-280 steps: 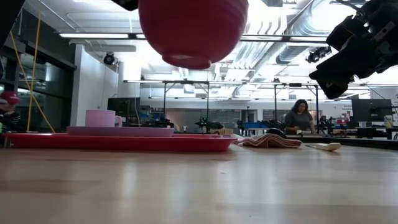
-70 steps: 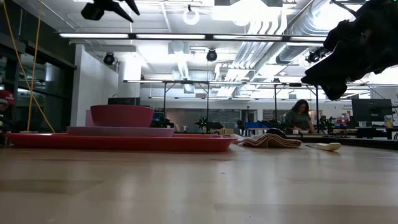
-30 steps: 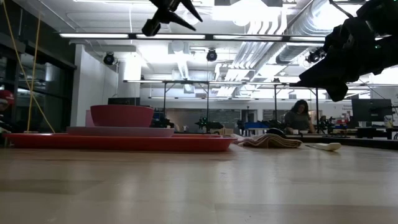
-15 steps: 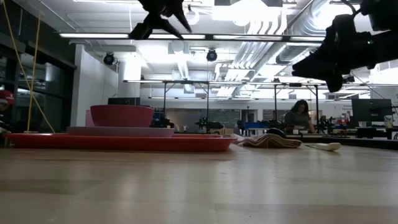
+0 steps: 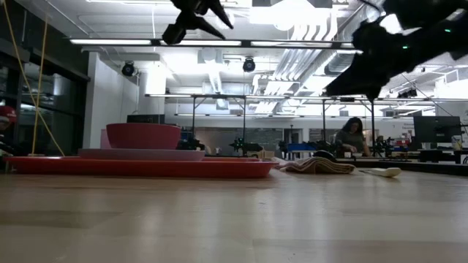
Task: Set up tray
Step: Put the white table napkin on the red serving tray to the right of the purple plate
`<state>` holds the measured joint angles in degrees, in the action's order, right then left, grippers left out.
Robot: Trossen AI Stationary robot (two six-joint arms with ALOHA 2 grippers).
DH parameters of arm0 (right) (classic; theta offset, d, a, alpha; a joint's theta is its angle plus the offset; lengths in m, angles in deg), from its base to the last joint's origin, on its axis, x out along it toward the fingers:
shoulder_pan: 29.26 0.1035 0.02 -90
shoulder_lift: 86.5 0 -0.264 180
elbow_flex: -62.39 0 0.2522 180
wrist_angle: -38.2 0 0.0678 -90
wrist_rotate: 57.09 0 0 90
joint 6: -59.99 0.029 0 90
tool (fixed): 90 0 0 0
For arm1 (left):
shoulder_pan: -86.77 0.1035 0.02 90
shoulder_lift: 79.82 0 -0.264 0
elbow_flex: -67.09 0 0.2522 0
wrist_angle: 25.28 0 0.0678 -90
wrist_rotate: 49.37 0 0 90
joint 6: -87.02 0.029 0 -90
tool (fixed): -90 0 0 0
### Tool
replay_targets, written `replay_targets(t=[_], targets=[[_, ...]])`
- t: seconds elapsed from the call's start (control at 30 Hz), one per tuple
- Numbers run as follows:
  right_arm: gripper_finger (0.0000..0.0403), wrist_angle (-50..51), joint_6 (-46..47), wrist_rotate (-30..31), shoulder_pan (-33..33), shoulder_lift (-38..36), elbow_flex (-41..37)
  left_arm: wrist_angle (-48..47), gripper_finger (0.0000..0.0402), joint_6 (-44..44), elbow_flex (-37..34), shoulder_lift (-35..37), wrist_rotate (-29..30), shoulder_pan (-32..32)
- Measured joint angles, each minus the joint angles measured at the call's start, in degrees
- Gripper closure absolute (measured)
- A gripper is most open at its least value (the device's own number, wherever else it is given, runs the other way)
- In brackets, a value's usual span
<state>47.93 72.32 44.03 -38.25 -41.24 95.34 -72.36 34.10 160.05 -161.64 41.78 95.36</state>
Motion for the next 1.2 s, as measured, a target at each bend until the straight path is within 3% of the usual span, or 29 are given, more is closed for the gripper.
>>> replay_targets(t=[0.23, 0.47, 0.7, 1.2], targets=[[0.0329, 10.0, -0.8, -2.6, -3.4, 14.9, 11.5, -0.6, 0.0263, 1.9, 0.0, 2.7, 1.2, 0.1], [0.0329, 13.2, -0.4, -5.8, -8.2, 25.3, 20.5, -5.9, 0.0263, 6.4, 0.0, 8.5, 3.4, 0.1], [0.0329, 14.6, 2.6, -13.2, -13.4, 31.1, 25.2, -16.1, 0.0263, 6.2, 0.0, 15.5, 8.6, 0.1], [0.0329, 18.5, 4.8, -13.7, -14.9, 38.4, 30.4, -28.6, 0.0263, 7.7, 0.0, 26.9, 17.3, 0.1]])
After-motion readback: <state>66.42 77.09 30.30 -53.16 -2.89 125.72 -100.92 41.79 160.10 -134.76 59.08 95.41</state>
